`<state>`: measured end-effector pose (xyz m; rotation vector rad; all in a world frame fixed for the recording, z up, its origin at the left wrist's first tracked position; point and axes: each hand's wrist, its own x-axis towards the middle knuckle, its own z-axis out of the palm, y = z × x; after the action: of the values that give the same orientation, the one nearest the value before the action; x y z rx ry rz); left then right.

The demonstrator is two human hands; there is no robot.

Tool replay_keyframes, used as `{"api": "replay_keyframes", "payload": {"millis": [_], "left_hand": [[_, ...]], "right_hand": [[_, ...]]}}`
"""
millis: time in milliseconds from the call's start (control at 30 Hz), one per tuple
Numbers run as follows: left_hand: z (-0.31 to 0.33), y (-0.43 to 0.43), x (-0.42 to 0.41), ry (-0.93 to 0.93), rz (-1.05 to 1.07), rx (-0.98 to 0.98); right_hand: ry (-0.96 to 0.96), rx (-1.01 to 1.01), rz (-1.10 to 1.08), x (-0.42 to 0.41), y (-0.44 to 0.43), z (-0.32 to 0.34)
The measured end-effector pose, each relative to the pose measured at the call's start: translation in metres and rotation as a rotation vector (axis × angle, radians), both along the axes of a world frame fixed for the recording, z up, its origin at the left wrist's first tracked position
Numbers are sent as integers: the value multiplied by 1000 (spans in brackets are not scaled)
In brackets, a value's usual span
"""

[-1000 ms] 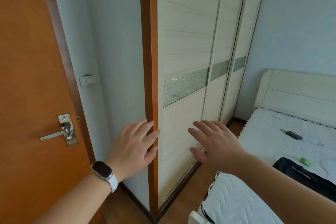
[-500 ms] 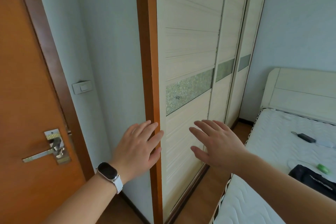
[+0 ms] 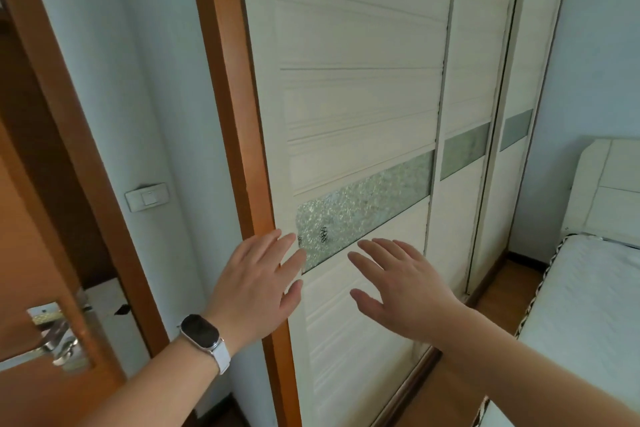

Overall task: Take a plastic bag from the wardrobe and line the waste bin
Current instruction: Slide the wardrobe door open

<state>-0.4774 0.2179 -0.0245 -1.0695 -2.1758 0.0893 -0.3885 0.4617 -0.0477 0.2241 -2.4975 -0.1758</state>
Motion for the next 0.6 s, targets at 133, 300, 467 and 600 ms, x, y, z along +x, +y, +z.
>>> {"api": "replay_keyframes", "payload": {"millis": [133,300,467,600], "left_hand": [[11,31,-27,45,78,2],[31,52,-53,81,129,24],[52,63,-83,148,135,46],[65,69,-112,226,114,55]], "right_hand": [[49,-1,105,-42,32,5],[103,-43,197,-87,47,18],[181,-99,260,-135,46,30],[242,-139,263,-169,39,39]]}}
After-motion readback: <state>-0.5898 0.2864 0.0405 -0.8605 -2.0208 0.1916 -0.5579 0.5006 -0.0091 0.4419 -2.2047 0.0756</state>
